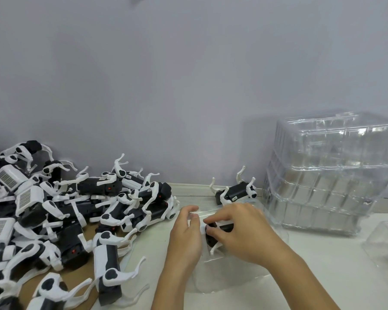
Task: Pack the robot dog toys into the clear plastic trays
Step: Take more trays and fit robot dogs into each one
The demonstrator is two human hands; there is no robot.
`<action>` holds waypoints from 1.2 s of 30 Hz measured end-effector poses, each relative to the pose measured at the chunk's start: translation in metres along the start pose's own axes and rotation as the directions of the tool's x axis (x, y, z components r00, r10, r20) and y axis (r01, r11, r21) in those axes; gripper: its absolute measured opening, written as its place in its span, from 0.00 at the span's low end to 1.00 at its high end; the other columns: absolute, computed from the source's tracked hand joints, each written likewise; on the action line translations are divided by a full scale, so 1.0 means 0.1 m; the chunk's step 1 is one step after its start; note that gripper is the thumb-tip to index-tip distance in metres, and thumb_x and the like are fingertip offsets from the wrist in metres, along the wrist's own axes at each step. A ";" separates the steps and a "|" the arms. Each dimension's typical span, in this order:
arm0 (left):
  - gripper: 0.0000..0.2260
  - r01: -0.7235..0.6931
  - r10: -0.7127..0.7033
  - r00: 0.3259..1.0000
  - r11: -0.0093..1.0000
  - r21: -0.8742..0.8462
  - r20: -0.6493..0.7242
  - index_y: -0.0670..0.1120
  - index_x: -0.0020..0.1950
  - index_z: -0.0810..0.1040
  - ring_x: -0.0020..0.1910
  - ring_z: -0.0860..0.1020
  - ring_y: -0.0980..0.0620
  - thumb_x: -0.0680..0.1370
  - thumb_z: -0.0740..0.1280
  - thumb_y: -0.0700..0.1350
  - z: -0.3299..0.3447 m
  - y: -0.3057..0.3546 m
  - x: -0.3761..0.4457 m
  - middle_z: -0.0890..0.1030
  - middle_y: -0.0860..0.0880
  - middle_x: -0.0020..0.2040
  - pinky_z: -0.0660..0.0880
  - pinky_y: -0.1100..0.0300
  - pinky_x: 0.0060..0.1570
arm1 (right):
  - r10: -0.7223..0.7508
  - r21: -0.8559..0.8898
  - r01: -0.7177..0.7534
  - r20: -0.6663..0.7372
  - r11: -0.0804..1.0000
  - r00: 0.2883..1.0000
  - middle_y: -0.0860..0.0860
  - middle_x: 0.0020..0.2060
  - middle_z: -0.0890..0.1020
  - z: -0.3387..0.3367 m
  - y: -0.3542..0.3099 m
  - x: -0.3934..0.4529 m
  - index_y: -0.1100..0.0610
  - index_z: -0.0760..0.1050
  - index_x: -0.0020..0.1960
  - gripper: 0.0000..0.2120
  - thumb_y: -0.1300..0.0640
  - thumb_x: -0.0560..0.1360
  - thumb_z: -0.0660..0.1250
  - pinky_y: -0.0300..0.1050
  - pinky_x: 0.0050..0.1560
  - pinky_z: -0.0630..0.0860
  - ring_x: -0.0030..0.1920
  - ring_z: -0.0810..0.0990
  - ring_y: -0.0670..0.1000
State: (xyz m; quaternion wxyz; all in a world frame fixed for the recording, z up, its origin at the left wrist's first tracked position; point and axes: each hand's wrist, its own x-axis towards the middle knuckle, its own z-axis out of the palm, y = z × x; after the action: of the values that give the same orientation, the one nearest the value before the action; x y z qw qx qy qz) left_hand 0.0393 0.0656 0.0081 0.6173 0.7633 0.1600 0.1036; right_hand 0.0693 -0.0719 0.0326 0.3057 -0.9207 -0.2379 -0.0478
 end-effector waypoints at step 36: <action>0.09 -0.014 0.013 1.000 0.999 0.047 0.003 0.59 0.59 0.74 0.50 0.73 0.65 0.81 0.63 0.47 0.01 0.02 -0.03 0.75 0.62 0.56 0.66 0.70 0.41 | 0.261 0.024 -0.260 -0.133 0.965 0.956 0.42 0.35 0.76 -0.27 0.32 0.03 0.43 0.80 0.34 0.12 0.57 0.70 0.78 0.44 0.42 0.75 0.37 0.75 0.45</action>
State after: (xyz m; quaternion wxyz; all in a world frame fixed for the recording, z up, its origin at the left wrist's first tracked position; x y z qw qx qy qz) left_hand 0.0374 0.0632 0.0099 0.5986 0.7789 0.1563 0.1028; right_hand 0.0886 -0.1087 0.0375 0.3278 -0.9376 -0.0935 -0.0684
